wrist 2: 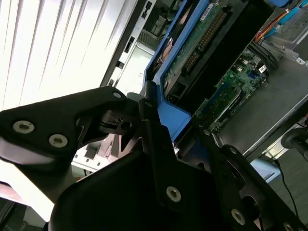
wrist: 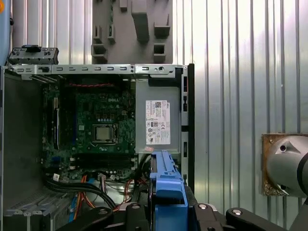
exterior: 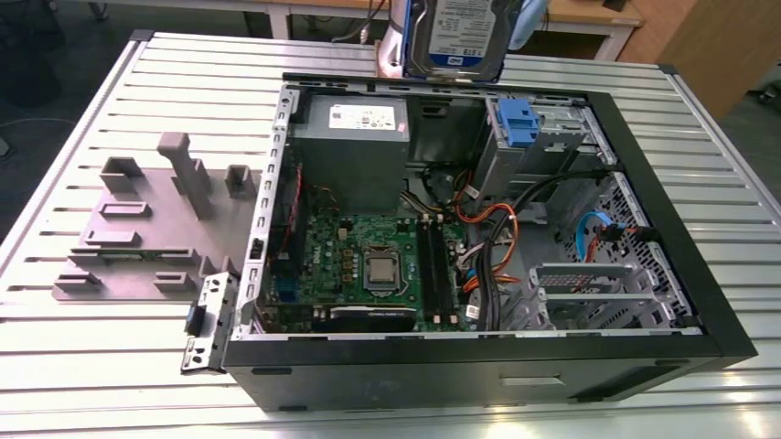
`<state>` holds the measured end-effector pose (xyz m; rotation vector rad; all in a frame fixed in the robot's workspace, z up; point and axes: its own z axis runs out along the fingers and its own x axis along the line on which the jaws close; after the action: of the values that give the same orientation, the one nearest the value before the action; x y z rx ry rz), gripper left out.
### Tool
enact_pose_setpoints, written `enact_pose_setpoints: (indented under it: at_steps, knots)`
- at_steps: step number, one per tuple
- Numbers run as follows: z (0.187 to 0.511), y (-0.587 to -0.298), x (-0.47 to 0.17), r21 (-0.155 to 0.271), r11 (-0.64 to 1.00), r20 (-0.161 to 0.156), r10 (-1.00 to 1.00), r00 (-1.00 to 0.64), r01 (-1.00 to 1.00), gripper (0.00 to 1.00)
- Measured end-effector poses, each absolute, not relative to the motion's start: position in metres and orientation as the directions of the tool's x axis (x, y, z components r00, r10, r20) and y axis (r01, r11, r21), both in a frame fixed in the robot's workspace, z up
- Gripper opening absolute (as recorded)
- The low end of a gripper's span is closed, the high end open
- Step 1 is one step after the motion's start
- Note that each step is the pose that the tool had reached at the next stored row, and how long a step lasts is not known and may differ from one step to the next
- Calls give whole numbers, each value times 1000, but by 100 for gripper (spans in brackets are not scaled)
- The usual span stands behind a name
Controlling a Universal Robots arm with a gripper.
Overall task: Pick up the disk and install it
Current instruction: 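Pick up the disk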
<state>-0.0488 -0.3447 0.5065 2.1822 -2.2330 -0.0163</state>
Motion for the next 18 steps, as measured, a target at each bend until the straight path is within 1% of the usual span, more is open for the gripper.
enact_pose_setpoints:
  at_steps: [18]
  knots:
    - [507, -345, -48, 21, 23, 7, -1000, -23, -1000, 36]
